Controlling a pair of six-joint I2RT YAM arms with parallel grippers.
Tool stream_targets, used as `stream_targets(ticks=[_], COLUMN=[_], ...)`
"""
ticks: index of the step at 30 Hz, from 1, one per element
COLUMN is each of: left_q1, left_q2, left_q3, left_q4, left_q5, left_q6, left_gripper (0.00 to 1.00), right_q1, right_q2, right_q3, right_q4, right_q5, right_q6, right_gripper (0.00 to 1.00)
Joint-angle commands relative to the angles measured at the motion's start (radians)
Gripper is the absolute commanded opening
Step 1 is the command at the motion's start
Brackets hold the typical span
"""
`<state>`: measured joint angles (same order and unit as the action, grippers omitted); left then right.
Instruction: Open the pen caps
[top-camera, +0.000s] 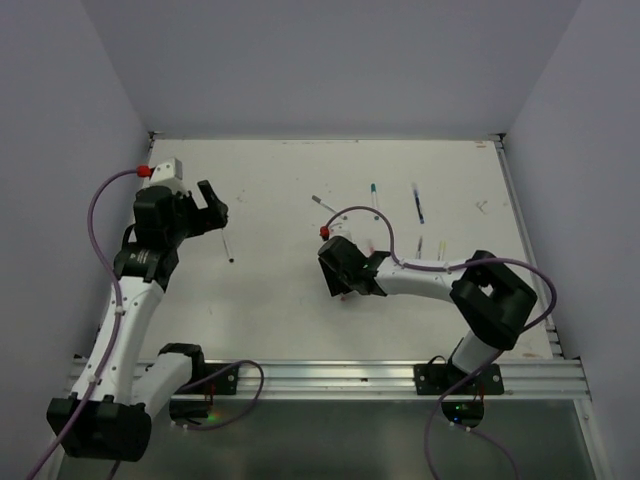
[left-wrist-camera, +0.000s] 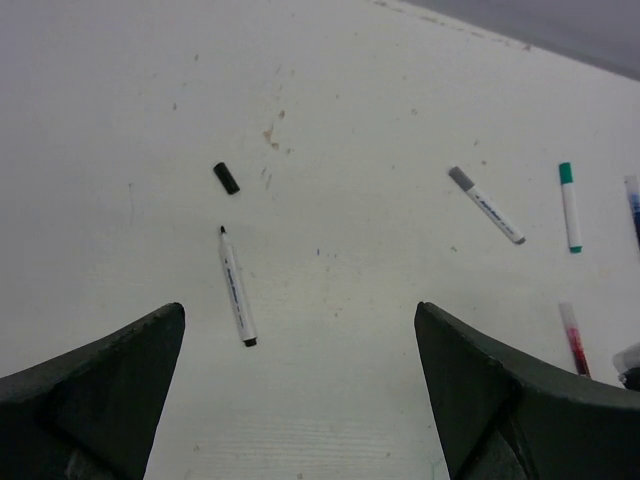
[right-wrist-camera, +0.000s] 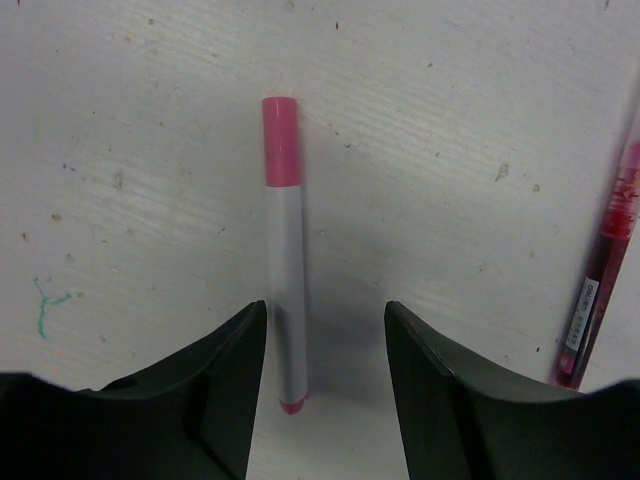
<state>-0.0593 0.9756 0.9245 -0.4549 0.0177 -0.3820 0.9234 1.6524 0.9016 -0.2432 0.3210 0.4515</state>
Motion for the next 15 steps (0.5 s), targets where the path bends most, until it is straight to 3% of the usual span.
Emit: stream_targets(ticks=[1, 6, 12, 15], left_q1=[0.001, -0.001, -0.001, -0.002], left_q2=[-0.078, -0.109, -0.092, -0.058], left_q3=[-0.052, -0.073, -0.107, -0.134], left_q4=[0.127, 0.156, 0.225, 0.26], left_q5=[0.054, 0.137, 0.309, 0.384], left_q6=[0.017, 0.017, -0.057, -0.124], left_gripper=[1.0, 1.0, 1.0, 1.0], right_q1=[-0.001, 0.0, -0.001, 0.0], right_q2=[0.03, 0.069, 0.063, 0.018], right_q3=[0.057, 0.079, 0.072, 0.051], right_q4=[-0.03, -0.045, -0.033, 0.019], right_q5=[-0.04, -0.063, -0.086, -0.109], right_q6=[0.0, -0.005, -0.019, -0.033], right_gripper=[0.53, 0.4, 0.02, 0.0])
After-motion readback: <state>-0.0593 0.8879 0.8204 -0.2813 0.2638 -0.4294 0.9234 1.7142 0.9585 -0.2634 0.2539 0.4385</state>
